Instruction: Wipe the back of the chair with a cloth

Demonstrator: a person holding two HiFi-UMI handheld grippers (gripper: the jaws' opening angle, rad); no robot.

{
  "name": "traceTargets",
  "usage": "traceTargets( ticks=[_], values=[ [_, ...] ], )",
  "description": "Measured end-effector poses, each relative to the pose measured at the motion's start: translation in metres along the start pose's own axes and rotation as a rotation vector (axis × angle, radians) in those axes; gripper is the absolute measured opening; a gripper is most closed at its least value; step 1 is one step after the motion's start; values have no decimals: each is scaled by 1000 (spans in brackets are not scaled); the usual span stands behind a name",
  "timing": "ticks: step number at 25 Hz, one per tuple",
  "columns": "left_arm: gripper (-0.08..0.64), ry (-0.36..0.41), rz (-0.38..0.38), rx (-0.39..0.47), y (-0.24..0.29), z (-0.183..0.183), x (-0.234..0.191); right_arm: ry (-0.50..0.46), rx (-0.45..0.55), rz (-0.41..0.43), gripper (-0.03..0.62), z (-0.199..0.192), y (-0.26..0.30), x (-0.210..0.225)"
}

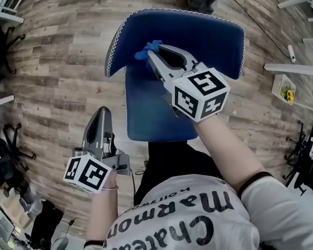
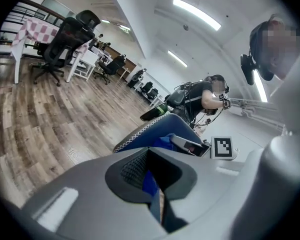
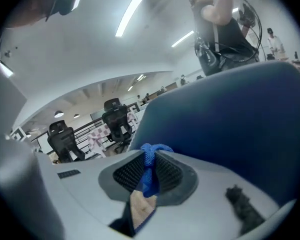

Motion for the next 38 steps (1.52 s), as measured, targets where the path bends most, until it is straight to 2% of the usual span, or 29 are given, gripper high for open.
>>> traceTargets(
  ticks=[5, 8, 11, 14, 18, 24, 29, 33, 38],
  values=[
    [8, -17, 57, 21, -12, 7, -28, 37, -6, 147, 69, -15, 36, -38],
    [8, -22, 69, 20, -12, 7, -36, 10, -48, 153, 69, -33, 48, -40],
    [8, -22, 58, 6, -7, 7, -36, -21, -73, 60, 69, -40, 45, -16],
    [8, -14, 34, -15, 3, 5, -36, -10, -59, -25, 69, -38, 32, 13],
    [8, 5, -24, -56, 23, 0, -22, -14, -44, -124, 71, -34, 5, 42],
    [8, 30, -115, -105, 47, -12, 18, 49, -17, -309, 71, -23, -48, 88],
    [8, 46, -178, -147, 54, -31, 49, 99, 48, -473, 71, -9, -114, 134],
    [8, 54, -209, -160, 52, -44, 66, 110, 105, -547, 71, 4, -158, 153],
    [8, 56, -221, -154, 42, -50, 76, 121, 148, -591, 69, 12, -189, 154]
  ],
)
Point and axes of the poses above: the fingertips, and each gripper's own axes: y forward along the fingers, x to its right, z out of its top, the point moved 6 cm from there along -y, backward along the fingers, and after that the axes turned 13 degrees about x, right-handed, at the moved point
